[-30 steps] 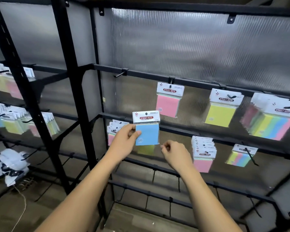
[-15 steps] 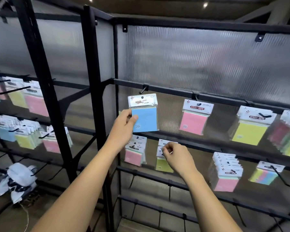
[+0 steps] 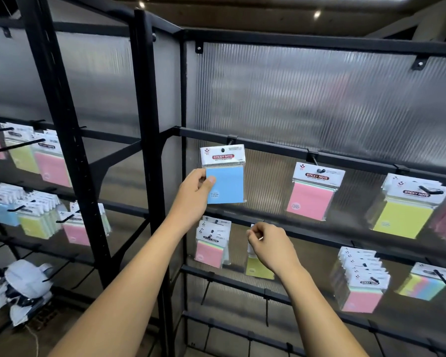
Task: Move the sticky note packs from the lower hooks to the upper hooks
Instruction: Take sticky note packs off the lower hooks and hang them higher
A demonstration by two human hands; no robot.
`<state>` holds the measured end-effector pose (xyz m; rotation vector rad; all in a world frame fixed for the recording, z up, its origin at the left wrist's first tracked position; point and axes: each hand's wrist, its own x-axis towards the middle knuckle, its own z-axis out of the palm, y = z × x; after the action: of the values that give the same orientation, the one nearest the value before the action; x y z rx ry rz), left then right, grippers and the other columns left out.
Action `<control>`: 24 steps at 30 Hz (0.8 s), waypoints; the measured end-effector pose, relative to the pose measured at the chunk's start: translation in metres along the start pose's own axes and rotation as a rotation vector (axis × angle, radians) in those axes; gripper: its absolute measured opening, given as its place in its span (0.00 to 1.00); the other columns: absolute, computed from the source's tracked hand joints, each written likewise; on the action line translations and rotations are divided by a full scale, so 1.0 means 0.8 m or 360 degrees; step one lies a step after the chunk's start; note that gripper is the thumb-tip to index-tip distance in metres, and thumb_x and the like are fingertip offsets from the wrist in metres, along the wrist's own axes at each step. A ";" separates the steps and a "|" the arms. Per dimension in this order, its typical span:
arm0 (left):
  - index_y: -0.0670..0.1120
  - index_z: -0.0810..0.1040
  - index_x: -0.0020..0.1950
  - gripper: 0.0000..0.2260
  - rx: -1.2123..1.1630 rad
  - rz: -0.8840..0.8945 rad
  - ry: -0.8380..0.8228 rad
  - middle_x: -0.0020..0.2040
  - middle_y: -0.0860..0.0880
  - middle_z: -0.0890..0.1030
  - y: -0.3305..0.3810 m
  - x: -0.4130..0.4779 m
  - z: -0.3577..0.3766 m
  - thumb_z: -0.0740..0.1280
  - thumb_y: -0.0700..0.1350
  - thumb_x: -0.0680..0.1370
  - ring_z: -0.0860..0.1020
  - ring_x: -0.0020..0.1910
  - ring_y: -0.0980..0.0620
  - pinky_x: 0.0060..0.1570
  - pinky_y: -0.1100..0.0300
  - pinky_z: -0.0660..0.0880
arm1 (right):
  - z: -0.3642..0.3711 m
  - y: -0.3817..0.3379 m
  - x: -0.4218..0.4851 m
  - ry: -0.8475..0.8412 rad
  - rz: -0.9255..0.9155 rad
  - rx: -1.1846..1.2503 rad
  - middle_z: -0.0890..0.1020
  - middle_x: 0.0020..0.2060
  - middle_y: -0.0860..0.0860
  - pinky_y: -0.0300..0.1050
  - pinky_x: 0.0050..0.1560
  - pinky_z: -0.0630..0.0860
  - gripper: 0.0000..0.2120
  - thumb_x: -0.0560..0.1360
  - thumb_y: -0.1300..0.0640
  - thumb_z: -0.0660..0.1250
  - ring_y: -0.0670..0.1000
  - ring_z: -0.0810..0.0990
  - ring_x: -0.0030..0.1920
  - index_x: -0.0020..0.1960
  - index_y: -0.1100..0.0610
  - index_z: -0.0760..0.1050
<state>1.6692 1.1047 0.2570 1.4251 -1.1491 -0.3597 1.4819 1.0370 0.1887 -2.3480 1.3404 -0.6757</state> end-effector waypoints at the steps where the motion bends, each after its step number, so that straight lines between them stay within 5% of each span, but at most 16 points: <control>1: 0.49 0.75 0.55 0.06 -0.0003 0.0000 -0.0013 0.54 0.50 0.79 -0.001 0.001 0.001 0.58 0.46 0.83 0.76 0.47 0.60 0.43 0.67 0.70 | 0.001 0.000 0.001 -0.0005 0.0002 0.0003 0.79 0.37 0.43 0.41 0.36 0.68 0.07 0.79 0.49 0.62 0.46 0.77 0.40 0.45 0.48 0.76; 6: 0.50 0.75 0.51 0.06 -0.0039 -0.0027 -0.0017 0.53 0.48 0.80 -0.009 0.006 0.003 0.59 0.46 0.83 0.77 0.48 0.55 0.44 0.66 0.71 | 0.005 -0.001 0.009 -0.0004 0.0002 0.0008 0.80 0.37 0.44 0.42 0.38 0.71 0.07 0.79 0.49 0.62 0.46 0.78 0.40 0.45 0.48 0.76; 10: 0.46 0.76 0.53 0.07 -0.0111 -0.0050 -0.0016 0.47 0.53 0.79 -0.013 0.010 0.005 0.59 0.45 0.83 0.77 0.42 0.64 0.37 0.75 0.69 | 0.008 0.001 0.010 -0.0012 -0.0003 0.0014 0.81 0.38 0.44 0.41 0.37 0.70 0.07 0.79 0.49 0.62 0.45 0.77 0.39 0.46 0.49 0.77; 17: 0.47 0.76 0.49 0.07 -0.0131 -0.0146 -0.0014 0.45 0.52 0.79 -0.014 0.030 0.013 0.59 0.45 0.83 0.76 0.42 0.57 0.42 0.61 0.71 | 0.012 0.002 0.011 -0.0038 0.0017 0.0040 0.80 0.38 0.44 0.43 0.41 0.74 0.07 0.79 0.49 0.62 0.46 0.78 0.40 0.46 0.49 0.77; 24: 0.45 0.73 0.50 0.08 0.0153 -0.0041 -0.0019 0.41 0.56 0.74 -0.022 0.033 0.021 0.58 0.47 0.83 0.71 0.37 0.60 0.34 0.68 0.66 | 0.029 0.002 0.003 -0.0112 0.0052 0.0012 0.80 0.38 0.46 0.43 0.41 0.73 0.09 0.79 0.49 0.62 0.50 0.79 0.43 0.47 0.52 0.78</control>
<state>1.6759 1.0709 0.2477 1.5244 -1.1719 -0.3349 1.4954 1.0355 0.1692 -2.3164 1.3406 -0.5814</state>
